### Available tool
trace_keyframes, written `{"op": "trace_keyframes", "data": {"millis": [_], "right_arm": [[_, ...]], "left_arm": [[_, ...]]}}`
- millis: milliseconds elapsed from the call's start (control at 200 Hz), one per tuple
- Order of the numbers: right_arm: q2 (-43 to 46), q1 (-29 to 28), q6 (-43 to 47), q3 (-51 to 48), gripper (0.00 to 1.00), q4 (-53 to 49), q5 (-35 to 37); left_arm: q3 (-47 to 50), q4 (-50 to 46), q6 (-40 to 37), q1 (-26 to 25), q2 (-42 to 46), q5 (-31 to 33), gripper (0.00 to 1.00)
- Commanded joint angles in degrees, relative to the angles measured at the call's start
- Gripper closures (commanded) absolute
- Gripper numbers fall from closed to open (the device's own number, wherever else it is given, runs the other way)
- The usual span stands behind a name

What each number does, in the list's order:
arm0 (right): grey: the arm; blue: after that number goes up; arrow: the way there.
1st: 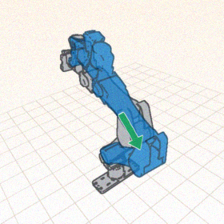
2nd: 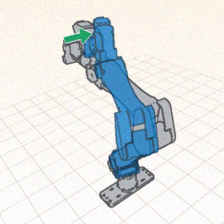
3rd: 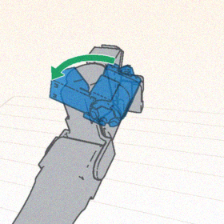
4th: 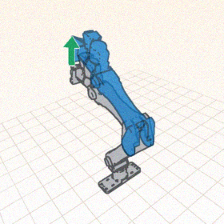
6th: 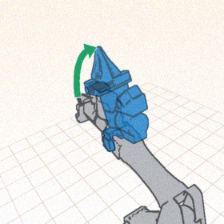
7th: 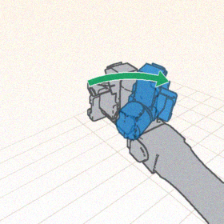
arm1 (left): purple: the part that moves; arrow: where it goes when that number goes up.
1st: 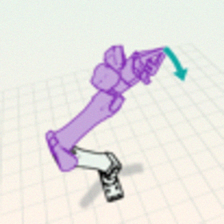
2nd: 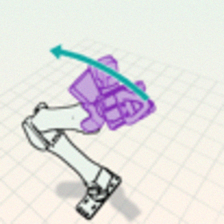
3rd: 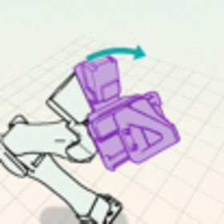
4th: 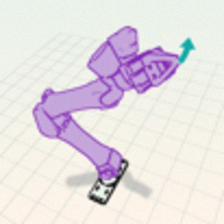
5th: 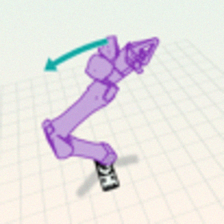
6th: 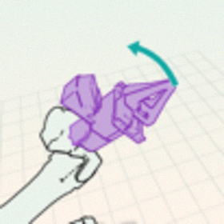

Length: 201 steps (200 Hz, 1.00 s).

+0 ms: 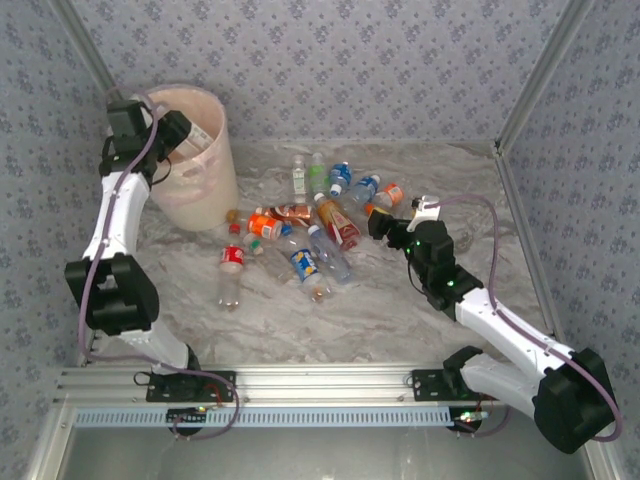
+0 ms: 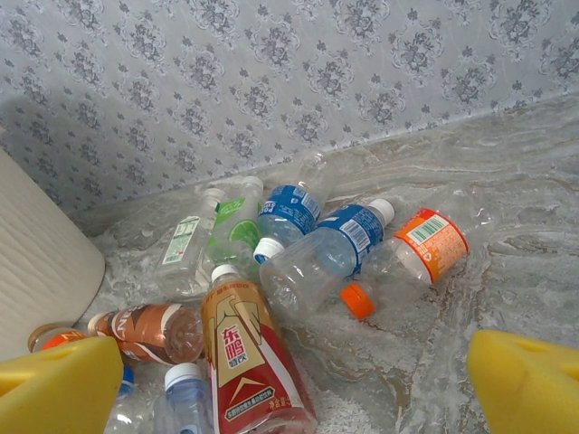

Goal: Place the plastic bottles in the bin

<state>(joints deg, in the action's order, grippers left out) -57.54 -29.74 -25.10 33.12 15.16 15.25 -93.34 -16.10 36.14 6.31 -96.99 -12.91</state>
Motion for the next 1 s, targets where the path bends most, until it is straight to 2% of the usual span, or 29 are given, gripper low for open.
{"op": "trace_keyframes", "data": {"millis": [0,145,290,510,620,759,844,919,999], "right_arm": [[-0.04,0.22,-0.74,0.93,0.00,-0.65,1.10],[-0.05,0.34,-0.74,1.06,0.00,-0.99,1.26],[-0.13,0.30,-0.91,0.89,0.00,-1.33,1.45],[-0.81,0.34,-0.91,0.77,0.00,-1.34,1.43],[-1.69,0.69,-0.65,0.89,0.00,-2.20,0.29],[-5.80,2.25,-0.22,2.51,0.00,-6.54,-6.33],[-9.55,1.91,0.90,4.50,0.00,-9.58,-7.41],[-12.52,0.54,3.84,5.43,0.00,-10.67,-12.22],[-14.87,-2.54,5.70,6.91,0.00,-13.98,-9.42]], "left_arm": [[-5.00,0.78,0.22,-1.14,-4.60,-4.29,0.47],[-9.07,-1.61,-1.31,-1.56,-9.19,-5.80,0.42],[-10.66,-1.88,-1.75,-1.56,-10.92,-7.10,0.29],[-13.72,-2.98,-2.08,-1.57,-11.91,-8.16,0.25],[-15.60,-5.38,-2.90,-1.56,-11.23,-7.05,0.22],[-16.26,-6.55,-3.70,-1.65,-8.32,-7.18,0.17],[-15.89,-7.14,-4.38,-1.89,-6.03,-7.14,0.14],[-15.23,-7.37,-4.67,-2.18,-4.03,-7.21,0.11],[-14.27,-7.45,-4.91,-2.70,-1.75,-7.13,0.07]]}}
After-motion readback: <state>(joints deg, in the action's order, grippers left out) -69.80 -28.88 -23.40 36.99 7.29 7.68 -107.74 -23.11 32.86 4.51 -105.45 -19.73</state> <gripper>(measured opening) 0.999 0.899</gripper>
